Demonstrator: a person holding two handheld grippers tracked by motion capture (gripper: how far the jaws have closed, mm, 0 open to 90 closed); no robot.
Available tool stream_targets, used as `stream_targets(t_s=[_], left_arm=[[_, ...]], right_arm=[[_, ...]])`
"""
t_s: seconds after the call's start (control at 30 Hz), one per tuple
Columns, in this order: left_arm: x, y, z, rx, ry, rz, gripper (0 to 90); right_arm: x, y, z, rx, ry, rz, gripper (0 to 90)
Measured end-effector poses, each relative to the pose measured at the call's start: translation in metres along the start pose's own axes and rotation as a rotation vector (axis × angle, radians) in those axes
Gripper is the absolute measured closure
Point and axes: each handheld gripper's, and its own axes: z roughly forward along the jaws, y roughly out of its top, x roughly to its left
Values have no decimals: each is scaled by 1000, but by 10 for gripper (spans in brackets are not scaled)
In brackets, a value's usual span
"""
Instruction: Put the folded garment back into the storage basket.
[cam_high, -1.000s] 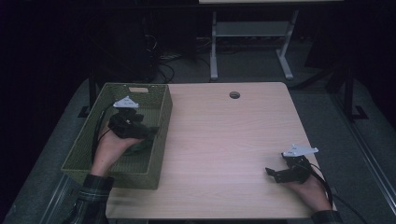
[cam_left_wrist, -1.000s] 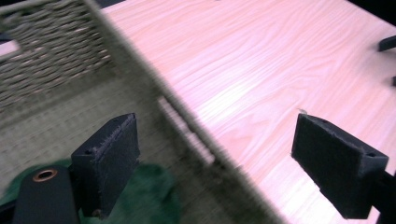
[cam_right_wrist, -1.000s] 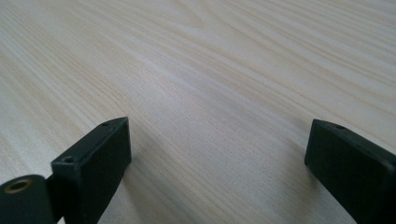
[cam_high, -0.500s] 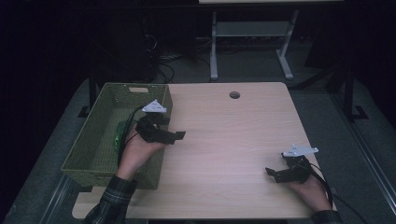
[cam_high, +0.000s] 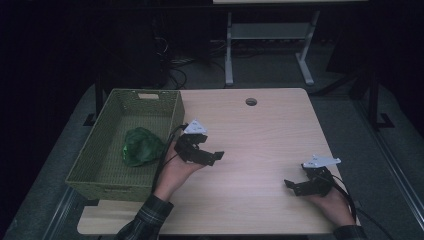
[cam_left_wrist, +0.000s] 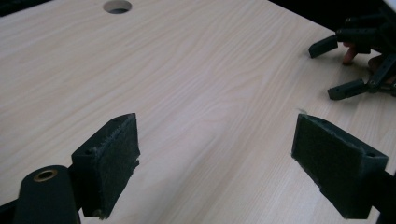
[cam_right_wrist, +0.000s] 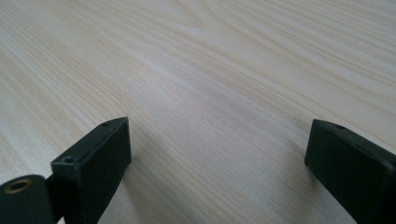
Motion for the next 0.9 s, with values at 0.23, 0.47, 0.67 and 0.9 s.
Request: stream_targets(t_s=[0.23, 0.47, 0.67, 0.9], left_arm=[[-9, -22, 28, 38, 14, 32, 141], [-11, -44, 52, 84, 18, 41, 141], [-10, -56, 62, 102, 32, 56, 141], [-12, -60, 70, 129, 36, 69, 136]], right_arm=[[0, 0, 0, 0, 0, -1, 64], [0, 0, 0, 0, 0, -1, 64], [0, 0, 0, 1, 0, 0, 64], [0, 0, 0, 1, 0, -2, 64]])
